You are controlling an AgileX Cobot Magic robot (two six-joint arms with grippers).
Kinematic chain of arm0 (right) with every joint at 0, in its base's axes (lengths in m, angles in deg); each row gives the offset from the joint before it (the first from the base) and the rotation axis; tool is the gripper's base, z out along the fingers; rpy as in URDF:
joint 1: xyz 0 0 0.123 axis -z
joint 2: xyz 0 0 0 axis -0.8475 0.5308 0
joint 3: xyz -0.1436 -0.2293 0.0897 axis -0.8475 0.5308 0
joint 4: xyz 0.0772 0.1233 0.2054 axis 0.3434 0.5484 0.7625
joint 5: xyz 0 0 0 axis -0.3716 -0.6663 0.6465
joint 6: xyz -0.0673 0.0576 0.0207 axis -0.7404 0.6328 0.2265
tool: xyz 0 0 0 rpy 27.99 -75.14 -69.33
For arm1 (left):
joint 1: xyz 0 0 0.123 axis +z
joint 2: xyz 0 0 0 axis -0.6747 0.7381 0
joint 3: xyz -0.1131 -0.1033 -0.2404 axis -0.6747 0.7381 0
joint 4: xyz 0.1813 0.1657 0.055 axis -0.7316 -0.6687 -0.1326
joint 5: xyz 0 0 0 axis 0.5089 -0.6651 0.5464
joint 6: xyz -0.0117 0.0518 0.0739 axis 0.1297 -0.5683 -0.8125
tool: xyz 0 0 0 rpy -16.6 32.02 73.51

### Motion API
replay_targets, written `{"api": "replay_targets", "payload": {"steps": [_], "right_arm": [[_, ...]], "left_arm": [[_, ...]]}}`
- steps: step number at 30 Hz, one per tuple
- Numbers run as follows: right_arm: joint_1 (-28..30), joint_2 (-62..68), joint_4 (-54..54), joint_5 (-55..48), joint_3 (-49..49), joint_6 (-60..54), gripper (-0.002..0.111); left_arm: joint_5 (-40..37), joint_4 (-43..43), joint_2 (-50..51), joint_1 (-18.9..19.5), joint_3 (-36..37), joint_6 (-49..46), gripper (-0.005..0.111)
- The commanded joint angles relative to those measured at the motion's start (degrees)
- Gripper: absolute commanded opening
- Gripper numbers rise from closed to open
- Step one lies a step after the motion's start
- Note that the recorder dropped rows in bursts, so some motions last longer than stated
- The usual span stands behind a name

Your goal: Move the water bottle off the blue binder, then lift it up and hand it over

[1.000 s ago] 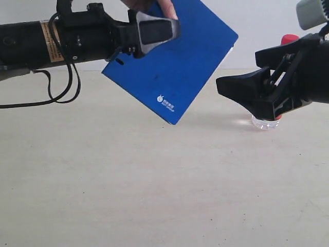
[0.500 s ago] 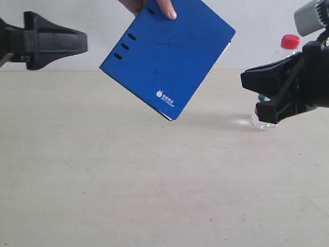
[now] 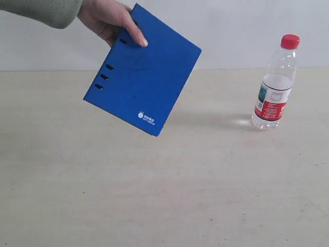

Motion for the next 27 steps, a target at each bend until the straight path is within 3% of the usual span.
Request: {"api": "replay_targets", "payload": {"steps": [1,5,13,17,27], "right_arm": [[-0.1,-12.5,0.7,1.6,3.3,3.0,0.0],[-0.1,-21.9,0.7,4.5,7.2,4.3,0.0],[-0.1,-22.6,0.9,6.6,9.9,4.8,0.0],[-0.1,-22.6,0.9,6.7,9.9,4.8,0.0],[-0.1,-22.6,0.9,6.6,9.8,4.8,0.0]], "left_arm": [[7.4,0.0,-5.2,0.2,0.7,-1.8,0.006],[6.2,0.0,-14.1,0.2,1.6,-1.1,0.004],[-10.6,0.0,-34.2,0.2,9.9,-0.3,0.004],[-15.5,0.4,-43.1,0.2,13.2,0.1,0.004],[-14.5,0.6,-43.4,0.2,13.7,0.1,0.004]]}}
